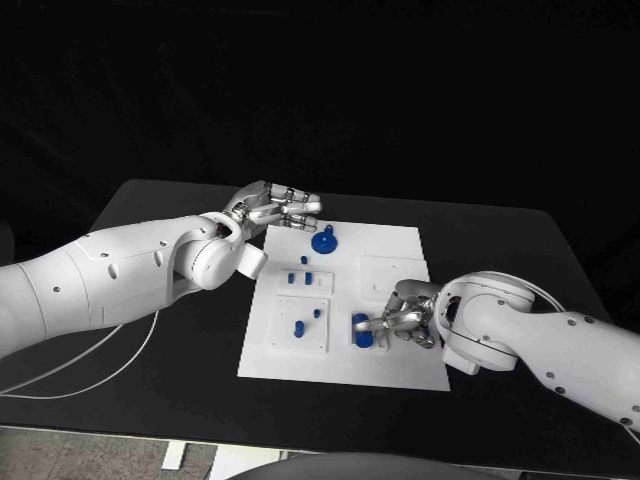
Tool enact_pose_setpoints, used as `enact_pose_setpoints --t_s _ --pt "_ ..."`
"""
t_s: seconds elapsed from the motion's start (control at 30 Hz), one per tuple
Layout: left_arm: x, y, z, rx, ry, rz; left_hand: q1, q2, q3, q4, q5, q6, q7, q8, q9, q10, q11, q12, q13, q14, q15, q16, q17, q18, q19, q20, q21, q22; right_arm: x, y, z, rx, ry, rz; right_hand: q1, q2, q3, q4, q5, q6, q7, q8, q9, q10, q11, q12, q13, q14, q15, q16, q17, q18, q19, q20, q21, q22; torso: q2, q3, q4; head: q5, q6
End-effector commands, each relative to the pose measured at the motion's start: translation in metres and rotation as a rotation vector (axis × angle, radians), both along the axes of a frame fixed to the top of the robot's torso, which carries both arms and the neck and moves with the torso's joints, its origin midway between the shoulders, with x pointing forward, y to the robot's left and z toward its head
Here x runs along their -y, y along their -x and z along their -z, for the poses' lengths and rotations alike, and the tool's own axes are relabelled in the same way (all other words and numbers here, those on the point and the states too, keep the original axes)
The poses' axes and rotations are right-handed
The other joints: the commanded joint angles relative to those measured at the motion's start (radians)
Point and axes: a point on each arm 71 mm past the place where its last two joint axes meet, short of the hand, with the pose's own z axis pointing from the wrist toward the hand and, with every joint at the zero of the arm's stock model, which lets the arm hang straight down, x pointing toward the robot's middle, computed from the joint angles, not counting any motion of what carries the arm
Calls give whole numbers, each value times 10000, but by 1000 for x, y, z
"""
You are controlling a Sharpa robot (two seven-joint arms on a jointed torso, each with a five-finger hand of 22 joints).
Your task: Assemble the parts on the task board
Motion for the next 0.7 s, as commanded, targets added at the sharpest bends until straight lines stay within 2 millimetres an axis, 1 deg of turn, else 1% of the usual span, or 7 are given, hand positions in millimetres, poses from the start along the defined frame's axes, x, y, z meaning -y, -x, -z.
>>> enact_pose_setpoints --t_s 0.03,0.17,0.27,0.33,0.5,0.57,0.7 --pt "2 1 -1 60 74 145 -105 42 -6 86 21 -45 1 16 5 -71 -16 25 11 -78 -8 -36 8 167 -17 36 57 -13 0 1 -3 113 -380 -80 56 -55 -27 -41 -21 10 -28 -56 11 68 14 36 12 13 -53 8 18 -155 437 -61 2 1093 4 -4 -5 -10 23" --pt "2 1 -1 67 77 144 -105 42 -6 86 21 -45 1 16 5 -71 -16 25 11 -78 -8 -36 8 167 -17 36 57 -13 3 2 -4 73 -441 -146 32 -76 -75 -27 -21 9 -28 -58 12 67 14 34 20 8 -56 10 26 -154 438 -66 8 1094 5 -3 14 -14 24" --pt "1 1 -1 67 77 142 -105 42 -6 86 21 -45 1 16 5 -71 -16 25 11 -78 -8 -36 8 167 -17 36 57 -13 5 3 -4 7 -415 -240 149 -92 -96 -122 -21 6 -26 -57 12 67 14 34 28 7 -57 9 31 -153 436 -67 6 1093 4 -3 18 -14 26" --pt "1 1 -1 68 75 138 -105 42 -6 86 21 -45 1 16 5 -71 -16 25 11 -78 -8 -36 8 167 -17 36 57 -13 6 4 -4 -40 -392 -303 584 52 82 -480 29 22 -16 -58 34 57 25 32 25 11 -41 2 17 -145 429 -43 -8 1089 5 -3 8 -15 27" --pt "1 1 -1 67 78 144 -105 42 -6 86 21 -45 1 16 5 -71 -16 25 11 -78 -8 -36 8 167 -17 36 57 -13 9 5 -3 -126 -341 -377 810 280 447 -1153 33 45 -9 -62 83 37 29 71 12 7 -29 -1 -25 -117 423 -17 -19 1087 10 -7 6 -75 19" --pt "1 1 -1 67 76 140 -118 55 -12 110 20 -20 -3 22 6 -70 -17 25 12 -82 -7 -37 7 166 -18 37 58 -16 9 6 -2 -156 -322 -396 930 244 886 -1502 71 62 -12 -67 85 27 27 91 2 8 -29 16 -34 -114 420 -9 -21 1087 11 -8 5 -52 16" --pt "0 0 -1 72 66 114 -144 62 -19 129 6 -21 -3 21 6 -72 -16 25 11 -84 -6 -37 7 166 -18 37 59 -16 10 7 -1 -196 -292 -410 856 137 1376 -1850 427 85 -39 -68 69 19 15 121 -19 1 -33 34 -56 -118 419 -15 -13 1087 14 -3 2 -54 3"
